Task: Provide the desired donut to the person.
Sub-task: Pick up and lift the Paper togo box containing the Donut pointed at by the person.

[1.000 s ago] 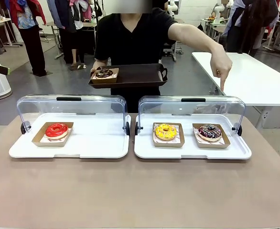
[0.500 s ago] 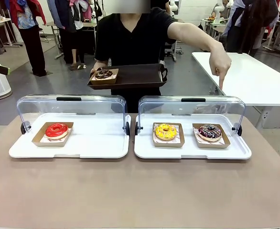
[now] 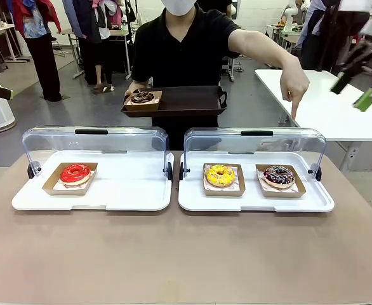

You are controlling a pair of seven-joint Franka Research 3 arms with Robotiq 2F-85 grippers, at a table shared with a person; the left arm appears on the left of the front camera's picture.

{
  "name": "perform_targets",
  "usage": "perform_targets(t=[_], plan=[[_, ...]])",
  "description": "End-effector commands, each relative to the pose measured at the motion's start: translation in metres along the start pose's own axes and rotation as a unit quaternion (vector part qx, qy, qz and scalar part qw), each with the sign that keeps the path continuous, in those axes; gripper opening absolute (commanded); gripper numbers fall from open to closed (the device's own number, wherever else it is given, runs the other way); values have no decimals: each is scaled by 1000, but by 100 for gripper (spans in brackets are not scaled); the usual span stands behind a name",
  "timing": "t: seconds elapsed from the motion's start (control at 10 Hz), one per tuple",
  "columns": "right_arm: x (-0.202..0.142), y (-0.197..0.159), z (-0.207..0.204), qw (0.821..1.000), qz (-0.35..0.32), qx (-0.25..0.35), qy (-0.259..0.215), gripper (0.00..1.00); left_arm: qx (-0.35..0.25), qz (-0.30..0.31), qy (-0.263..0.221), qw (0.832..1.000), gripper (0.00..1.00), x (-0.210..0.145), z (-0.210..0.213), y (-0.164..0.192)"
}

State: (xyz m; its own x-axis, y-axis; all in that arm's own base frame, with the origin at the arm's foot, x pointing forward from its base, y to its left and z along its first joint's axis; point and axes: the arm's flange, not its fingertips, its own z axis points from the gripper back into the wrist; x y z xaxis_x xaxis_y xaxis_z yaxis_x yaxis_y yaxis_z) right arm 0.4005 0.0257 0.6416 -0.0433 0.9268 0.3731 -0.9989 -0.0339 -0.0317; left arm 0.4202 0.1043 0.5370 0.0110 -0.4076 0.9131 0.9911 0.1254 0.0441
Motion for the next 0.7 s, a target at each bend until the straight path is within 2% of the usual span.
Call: perform_targets(t=[0.0, 0.1, 0.5, 0.6], plan=[[-9, -1, -47, 997, 23, -54, 51, 100, 2, -6, -8, 1000, 100, 1, 1, 0], [-6, -3, -66, 996, 23, -50, 70, 100, 2, -6, -8, 1000, 100, 1, 1, 0], [-23, -5, -116, 998, 14, -6, 69, 100, 2, -6, -8, 1000, 100, 1, 1, 0], [-27, -2, -116, 999, 3, 18, 43, 100, 2, -6, -8, 1000, 100, 1, 1, 0]])
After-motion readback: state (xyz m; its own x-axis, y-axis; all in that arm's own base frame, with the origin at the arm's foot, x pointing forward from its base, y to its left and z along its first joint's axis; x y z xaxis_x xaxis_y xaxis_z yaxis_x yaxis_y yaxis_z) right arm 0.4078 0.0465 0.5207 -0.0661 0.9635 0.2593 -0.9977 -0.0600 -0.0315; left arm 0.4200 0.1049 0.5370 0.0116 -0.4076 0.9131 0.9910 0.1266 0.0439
